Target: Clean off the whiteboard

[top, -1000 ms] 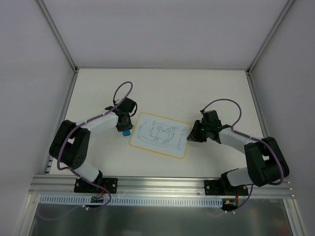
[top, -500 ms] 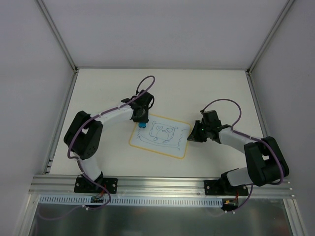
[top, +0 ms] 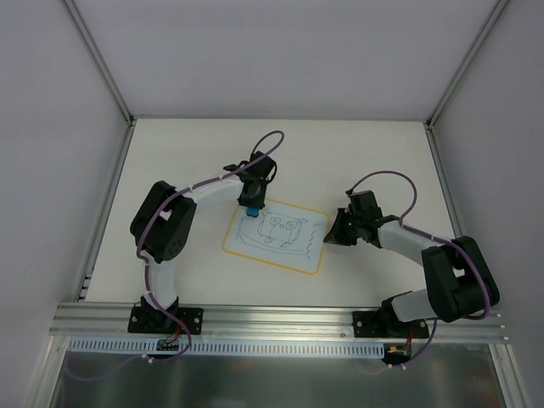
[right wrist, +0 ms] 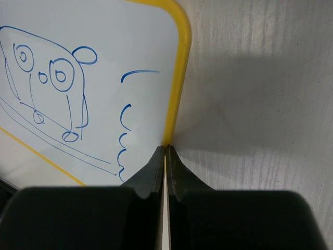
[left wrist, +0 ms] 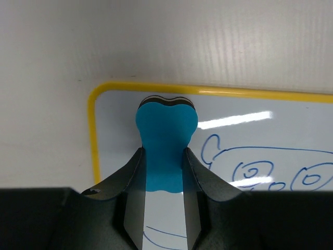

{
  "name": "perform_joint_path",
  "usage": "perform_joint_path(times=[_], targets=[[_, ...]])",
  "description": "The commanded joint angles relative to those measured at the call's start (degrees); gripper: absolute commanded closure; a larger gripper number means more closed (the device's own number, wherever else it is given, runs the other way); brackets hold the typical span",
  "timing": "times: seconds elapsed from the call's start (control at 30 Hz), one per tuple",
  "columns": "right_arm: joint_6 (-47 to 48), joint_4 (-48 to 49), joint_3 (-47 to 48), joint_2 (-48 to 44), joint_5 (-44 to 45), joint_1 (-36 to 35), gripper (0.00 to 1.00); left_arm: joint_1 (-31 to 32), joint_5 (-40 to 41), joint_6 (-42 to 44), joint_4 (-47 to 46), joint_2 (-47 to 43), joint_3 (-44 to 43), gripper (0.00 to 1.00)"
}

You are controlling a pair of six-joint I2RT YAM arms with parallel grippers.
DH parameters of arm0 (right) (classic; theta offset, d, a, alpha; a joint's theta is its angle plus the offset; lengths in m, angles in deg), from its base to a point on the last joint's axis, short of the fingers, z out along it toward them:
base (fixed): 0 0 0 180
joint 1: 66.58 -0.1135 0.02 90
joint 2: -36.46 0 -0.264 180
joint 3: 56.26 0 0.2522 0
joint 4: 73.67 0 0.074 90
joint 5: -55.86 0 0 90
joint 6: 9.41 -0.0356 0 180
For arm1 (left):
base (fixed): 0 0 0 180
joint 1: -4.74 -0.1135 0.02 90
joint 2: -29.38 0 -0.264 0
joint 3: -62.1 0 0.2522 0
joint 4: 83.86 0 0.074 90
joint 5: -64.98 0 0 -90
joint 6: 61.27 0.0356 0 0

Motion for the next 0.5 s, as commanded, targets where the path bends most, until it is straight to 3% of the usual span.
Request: perform_joint_path(times=[0.0, 0.3, 0.47], targets=[[1.7, -2.8, -0.4, 0.9, 2.7, -0.9, 1.0, 3.9, -4.0, 0.0, 0.6, 4.0, -1.6, 0.97], [1.5, -3.0, 0.2, 2.2, 3.2, -1.5, 1.0, 13.2, -8.0, -5.8, 0.9, 6.8, -4.3, 0.98], [1.6, -3.0, 0.4, 3.1, 3.1, -1.6, 1.0, 15.1, -7.5, -8.9, 1.9, 7.7, -3.1, 0.99]])
